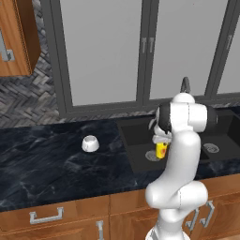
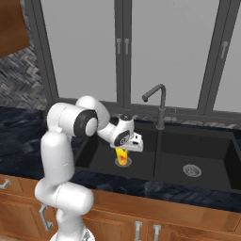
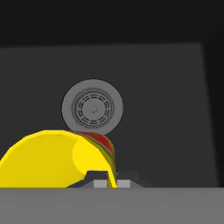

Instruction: Move any existing items from the left basin to the right basin for drying. Then move the mug from the counter to the left basin of the sink for washing.

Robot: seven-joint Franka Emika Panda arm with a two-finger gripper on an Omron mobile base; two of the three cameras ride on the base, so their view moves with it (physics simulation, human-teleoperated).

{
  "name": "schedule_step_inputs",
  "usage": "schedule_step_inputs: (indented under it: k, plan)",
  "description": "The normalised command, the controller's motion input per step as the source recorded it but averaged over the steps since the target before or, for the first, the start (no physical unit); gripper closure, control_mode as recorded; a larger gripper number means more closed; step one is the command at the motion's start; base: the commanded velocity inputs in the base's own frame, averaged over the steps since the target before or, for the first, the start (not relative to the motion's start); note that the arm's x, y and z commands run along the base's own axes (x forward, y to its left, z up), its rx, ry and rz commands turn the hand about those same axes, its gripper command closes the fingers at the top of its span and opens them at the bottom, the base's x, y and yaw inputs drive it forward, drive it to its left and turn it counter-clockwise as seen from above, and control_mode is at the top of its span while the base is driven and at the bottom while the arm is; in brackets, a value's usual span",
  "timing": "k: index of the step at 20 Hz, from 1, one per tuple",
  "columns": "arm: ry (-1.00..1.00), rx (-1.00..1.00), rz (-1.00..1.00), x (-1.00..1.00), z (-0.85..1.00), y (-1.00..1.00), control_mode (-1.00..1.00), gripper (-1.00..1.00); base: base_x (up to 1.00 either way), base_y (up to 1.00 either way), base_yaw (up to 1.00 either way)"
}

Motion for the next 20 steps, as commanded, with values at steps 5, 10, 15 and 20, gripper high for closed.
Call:
schedule_step_inputs:
  k: [5, 10, 15, 20]
  plan:
    - [-0.01, 0.0, 0.0, -0.15, 0.59, 0.0, -1.0, 1.0, 0.0, 0.0, 0.0]
    - [0.0, 0.0, 0.0, -0.13, 0.53, 0.0, -1.0, 1.0, 0.0, 0.0, 0.0]
    - [-0.01, 0.0, 0.0, -0.15, 0.53, 0.0, -1.0, 1.0, 0.0, 0.0, 0.0]
    - [-0.03, 0.0, -0.01, -0.24, 0.47, 0.0, -1.0, 1.0, 0.0, 0.0, 0.0]
